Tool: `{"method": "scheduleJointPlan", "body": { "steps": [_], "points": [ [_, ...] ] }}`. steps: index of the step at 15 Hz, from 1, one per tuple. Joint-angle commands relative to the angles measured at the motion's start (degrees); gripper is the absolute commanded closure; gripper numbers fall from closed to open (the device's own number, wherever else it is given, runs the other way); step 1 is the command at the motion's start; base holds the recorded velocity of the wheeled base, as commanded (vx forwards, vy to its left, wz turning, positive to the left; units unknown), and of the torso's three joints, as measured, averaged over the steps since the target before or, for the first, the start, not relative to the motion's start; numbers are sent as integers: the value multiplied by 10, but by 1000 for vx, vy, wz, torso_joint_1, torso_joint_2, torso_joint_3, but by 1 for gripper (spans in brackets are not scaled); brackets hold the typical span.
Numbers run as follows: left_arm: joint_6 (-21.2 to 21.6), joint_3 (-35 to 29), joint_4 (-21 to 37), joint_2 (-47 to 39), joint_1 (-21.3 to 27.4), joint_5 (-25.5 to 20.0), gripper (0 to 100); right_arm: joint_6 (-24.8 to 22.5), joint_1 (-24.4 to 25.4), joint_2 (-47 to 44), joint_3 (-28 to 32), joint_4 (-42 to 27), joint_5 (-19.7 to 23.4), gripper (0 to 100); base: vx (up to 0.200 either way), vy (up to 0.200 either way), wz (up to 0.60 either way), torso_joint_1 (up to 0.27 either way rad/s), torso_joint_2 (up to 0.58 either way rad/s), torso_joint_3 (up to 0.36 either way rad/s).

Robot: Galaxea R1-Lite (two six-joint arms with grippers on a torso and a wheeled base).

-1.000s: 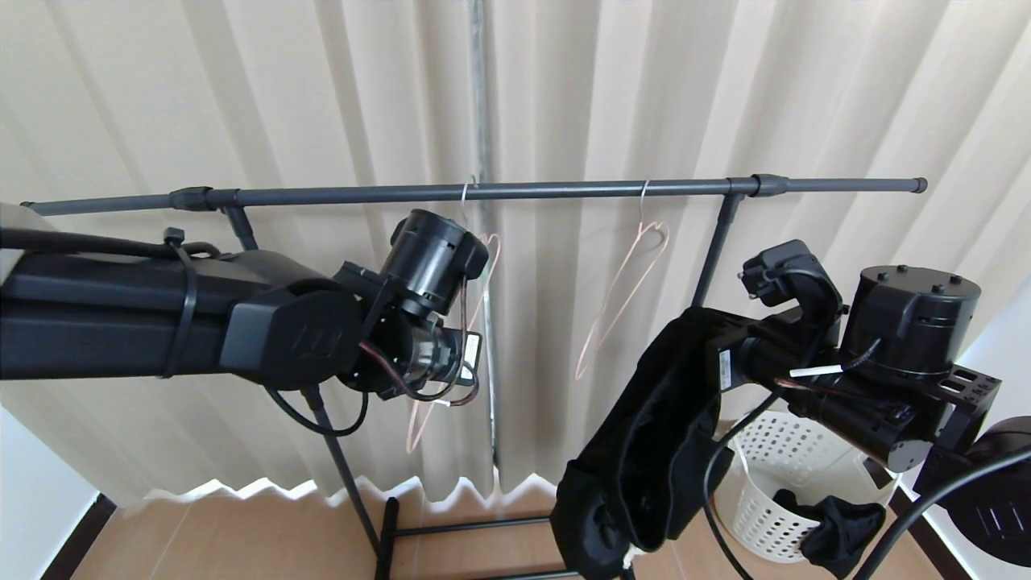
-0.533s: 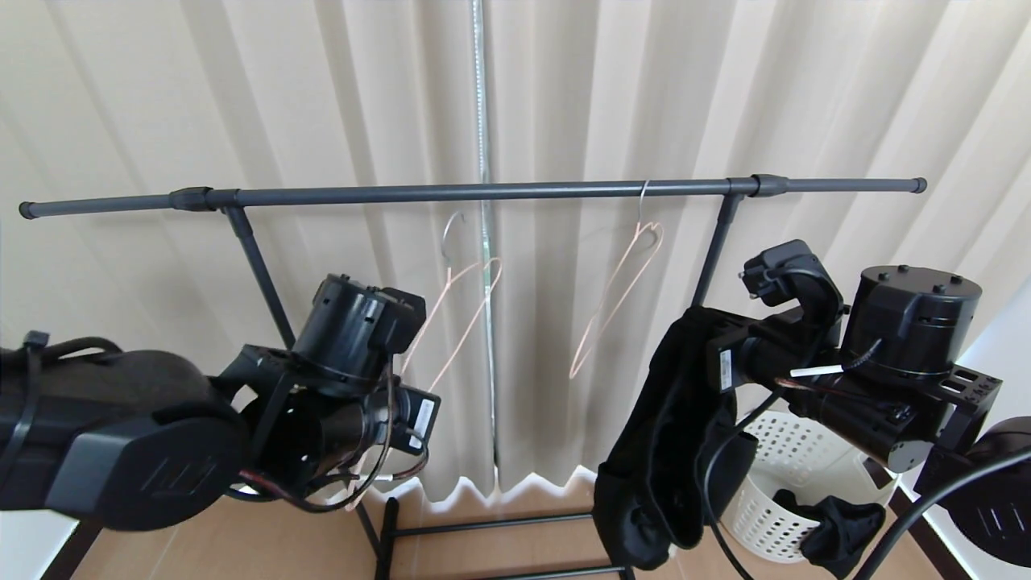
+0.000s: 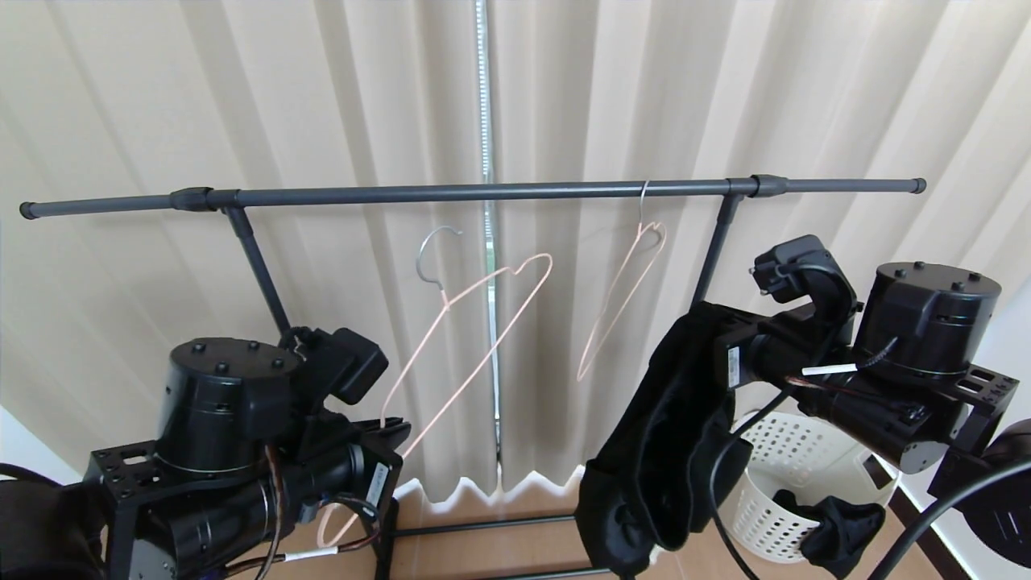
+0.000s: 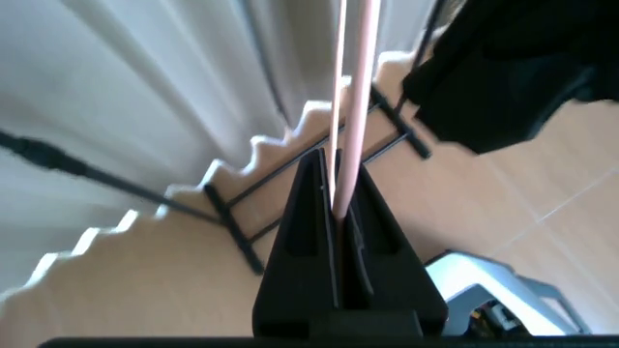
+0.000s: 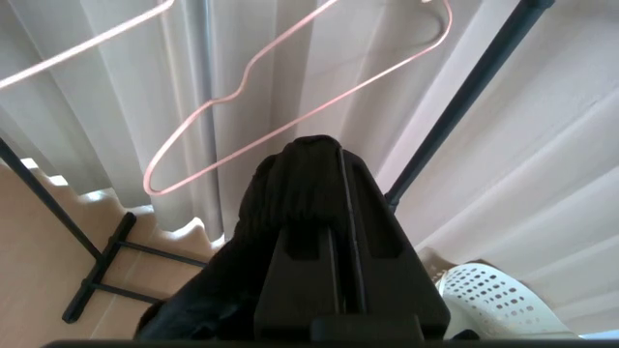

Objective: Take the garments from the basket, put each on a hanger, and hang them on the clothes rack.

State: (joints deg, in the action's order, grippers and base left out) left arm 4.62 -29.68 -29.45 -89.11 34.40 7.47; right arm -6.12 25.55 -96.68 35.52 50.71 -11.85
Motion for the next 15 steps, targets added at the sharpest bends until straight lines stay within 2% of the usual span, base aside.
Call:
{"method": "scheduleJointPlan", "body": {
  "steps": [1, 4, 6, 8, 13, 15],
  "points": [
    [2, 31, -32, 8, -14, -37, 100, 0, 0, -3, 0, 0, 0, 100, 0, 0, 0, 0, 0, 0],
    [12, 60, -72, 17, -12, -92, 100, 0, -1, -14, 4, 0, -2, 100, 0, 0, 0, 0, 0, 0],
    [29, 76, -85, 25, -11, -117, 100, -1, -8, -16, 7, 0, -12, 100, 0, 0, 0, 0, 0, 0],
    [37, 97, -108, 27, -10, -161, 100, -16, -21, -25, 16, 2, -28, 100, 0, 0, 0, 0, 0, 0],
    [91, 125, -112, 24, -1, -204, 100, -16, -25, -47, 39, 5, -78, 100, 0, 0, 0, 0, 0, 0],
    [104, 131, -112, 20, 12, -211, 100, -16, -26, -51, 44, 6, -82, 100, 0, 0, 0, 0, 0, 0]
  ]
}}
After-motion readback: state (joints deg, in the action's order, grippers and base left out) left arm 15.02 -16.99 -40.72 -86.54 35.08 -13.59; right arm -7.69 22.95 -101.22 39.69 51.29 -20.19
